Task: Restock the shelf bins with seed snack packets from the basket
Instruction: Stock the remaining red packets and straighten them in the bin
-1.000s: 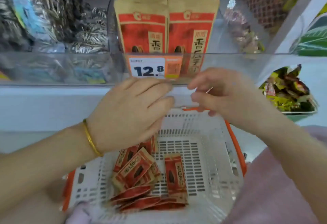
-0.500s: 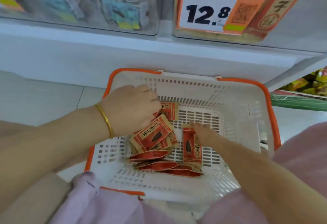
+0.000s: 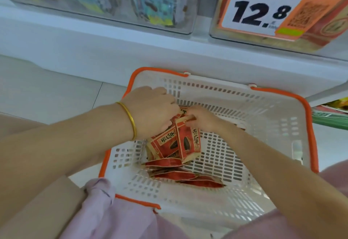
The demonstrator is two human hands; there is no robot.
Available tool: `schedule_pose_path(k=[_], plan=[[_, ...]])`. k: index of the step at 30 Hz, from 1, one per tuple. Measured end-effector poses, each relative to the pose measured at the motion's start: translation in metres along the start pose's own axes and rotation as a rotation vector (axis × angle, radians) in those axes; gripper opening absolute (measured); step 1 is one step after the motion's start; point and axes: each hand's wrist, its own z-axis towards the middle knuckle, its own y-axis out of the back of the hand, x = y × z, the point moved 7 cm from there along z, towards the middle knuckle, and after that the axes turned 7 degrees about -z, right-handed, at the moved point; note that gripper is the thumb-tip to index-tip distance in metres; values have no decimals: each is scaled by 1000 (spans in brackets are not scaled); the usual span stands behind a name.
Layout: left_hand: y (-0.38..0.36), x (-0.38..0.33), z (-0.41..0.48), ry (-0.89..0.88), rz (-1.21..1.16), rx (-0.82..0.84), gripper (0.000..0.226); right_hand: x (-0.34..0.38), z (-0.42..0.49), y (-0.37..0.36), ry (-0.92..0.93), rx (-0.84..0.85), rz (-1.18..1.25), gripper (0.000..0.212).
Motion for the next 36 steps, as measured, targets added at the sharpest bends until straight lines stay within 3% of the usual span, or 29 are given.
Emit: schedule_pose_path(k=[4, 13, 21, 28, 31, 36], plan=[[-4, 5, 1, 42, -12, 10, 36, -3, 8, -35, -129, -63, 88, 39], [-11, 11, -2, 109, -53, 39, 36, -25, -8, -52, -331, -14, 439, 6], [-20, 11, -8, 133, -71, 73, 38, -19, -12, -59, -363, -84, 718, 13], [-21, 12, -8, 154, -85, 101, 38, -12, -5, -58, -361, -133, 674, 28], [-21, 14, -6, 169, -87, 132, 38, -7, -10, -51, -359, -163, 687, 24], [-17, 20, 5, 262, -181, 202, 36, 1, -44, 12, -256, -206, 667, 21]])
